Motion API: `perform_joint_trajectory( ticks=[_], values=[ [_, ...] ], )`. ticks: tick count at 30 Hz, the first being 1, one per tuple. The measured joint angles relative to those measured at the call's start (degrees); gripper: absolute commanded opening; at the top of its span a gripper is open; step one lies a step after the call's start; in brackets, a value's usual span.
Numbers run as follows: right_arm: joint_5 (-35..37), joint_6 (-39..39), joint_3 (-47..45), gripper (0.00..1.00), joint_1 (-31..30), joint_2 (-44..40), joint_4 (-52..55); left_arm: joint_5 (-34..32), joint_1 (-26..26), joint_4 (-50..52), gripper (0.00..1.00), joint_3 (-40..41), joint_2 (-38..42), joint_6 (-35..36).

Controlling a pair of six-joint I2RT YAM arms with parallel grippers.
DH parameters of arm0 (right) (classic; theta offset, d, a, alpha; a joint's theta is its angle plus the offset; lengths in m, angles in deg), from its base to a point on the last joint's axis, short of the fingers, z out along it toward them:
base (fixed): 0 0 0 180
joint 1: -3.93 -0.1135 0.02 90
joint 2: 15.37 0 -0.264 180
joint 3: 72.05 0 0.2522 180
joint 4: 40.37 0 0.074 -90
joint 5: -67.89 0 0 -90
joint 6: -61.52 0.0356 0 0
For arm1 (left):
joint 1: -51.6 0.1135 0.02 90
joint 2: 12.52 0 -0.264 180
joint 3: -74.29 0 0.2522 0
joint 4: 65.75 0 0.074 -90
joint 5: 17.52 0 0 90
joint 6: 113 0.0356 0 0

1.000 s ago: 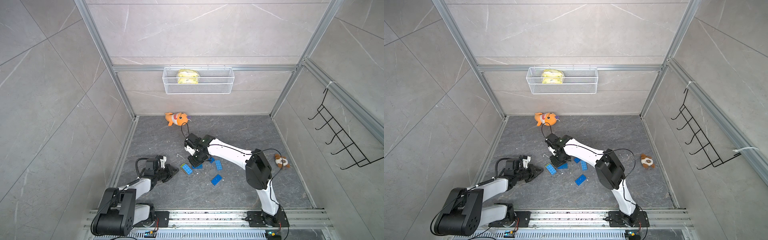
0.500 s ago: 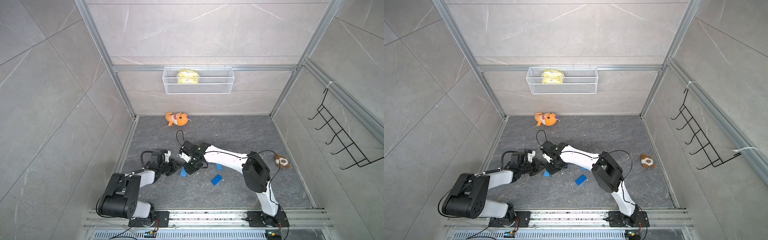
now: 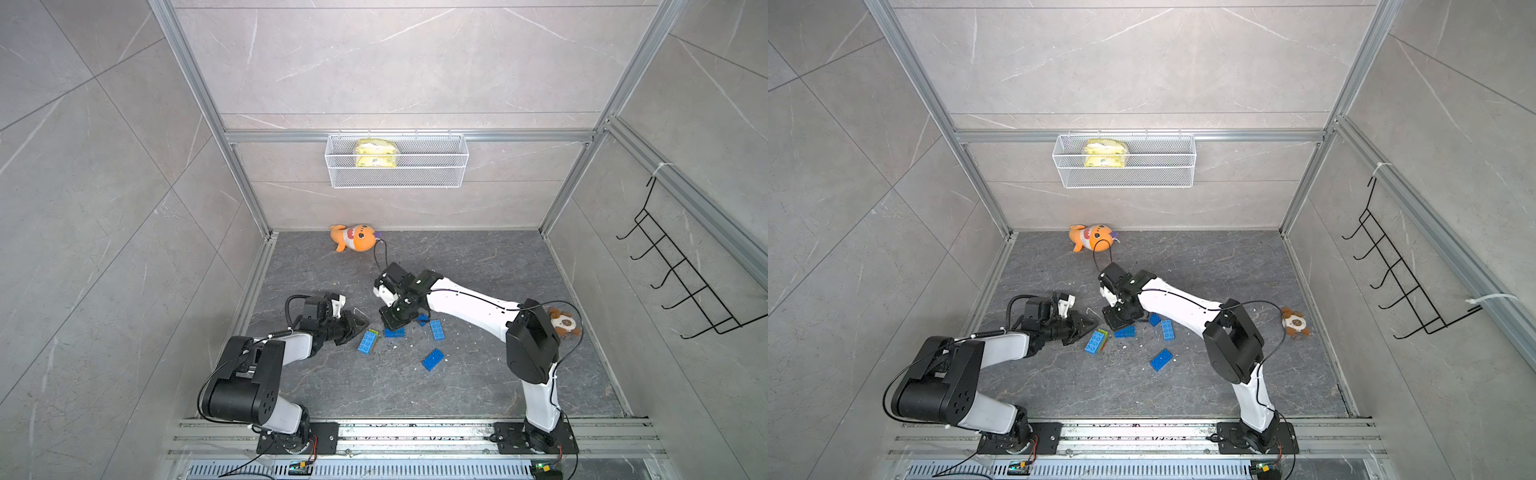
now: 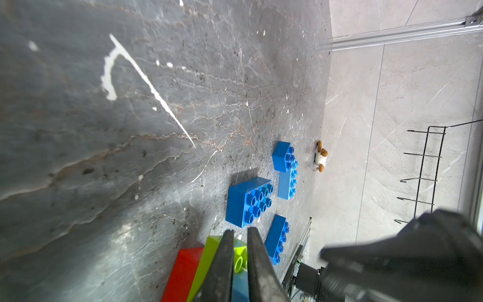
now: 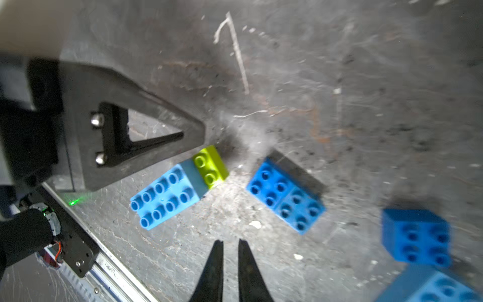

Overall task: Assemble a heart with lego
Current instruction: Adjust the lego brick at the center of the board, then pick up the lego brick from the center of the board.

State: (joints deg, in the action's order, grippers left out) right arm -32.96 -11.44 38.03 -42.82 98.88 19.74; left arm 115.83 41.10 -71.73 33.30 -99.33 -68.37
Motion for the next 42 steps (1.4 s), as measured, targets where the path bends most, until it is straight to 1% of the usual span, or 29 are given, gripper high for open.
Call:
perform_joint_trajectory(
  ticks=[3, 7, 13, 18, 21, 25, 29, 34, 37, 42],
  values=[
    [1.5, -0.8, -0.6, 0.18, 4.3, -0.7, 0.1, 1.9, -0.6, 0.2, 0.12, -1.1, -2.3, 0.3],
    [4.7, -3.1, -1.3, 0.20, 8.7, -0.6, 0.6, 4.3, -1.8, 0.9, 0.12, -4.1, -5.6, 1.5],
    [6.0, -5.3, -3.8, 0.21, 10.1, 0.2, 0.7, 7.4, -4.4, 3.6, 0.10, -9.1, -9.3, 4.5],
    [5.9, -6.1, -4.6, 0.23, 10.5, 1.1, 0.7, 9.4, -6.8, 8.4, 0.08, -13.2, -11.3, 8.4],
    [5.5, -7.0, -4.5, 0.31, 11.3, 2.2, 0.7, 10.1, -7.5, 10.8, 0.06, -14.4, -11.7, 10.6],
    [5.1, -8.9, -2.7, 0.40, 12.0, 5.2, 1.0, 11.2, -7.6, 13.7, 0.07, -14.7, -11.8, 12.6],
    [4.8, -10.8, -1.7, 0.47, 11.9, 6.8, 1.4, 10.4, -7.6, 16.5, 0.10, -15.3, -11.6, 14.2],
    [3.9, -12.7, -1.7, 0.48, 11.9, 6.8, 1.9, 8.0, -7.6, 19.8, 0.15, -17.8, -9.7, 15.0],
    [3.7, -13.6, -1.8, 0.48, 11.9, 6.8, 2.1, 6.9, -7.1, 20.4, 0.16, -20.3, -8.2, 15.0],
    [3.8, -14.3, -2.3, 0.47, 11.9, 6.8, 2.3, 3.5, -5.8, 21.2, 0.17, -21.1, -2.2, 14.5]
  ],
)
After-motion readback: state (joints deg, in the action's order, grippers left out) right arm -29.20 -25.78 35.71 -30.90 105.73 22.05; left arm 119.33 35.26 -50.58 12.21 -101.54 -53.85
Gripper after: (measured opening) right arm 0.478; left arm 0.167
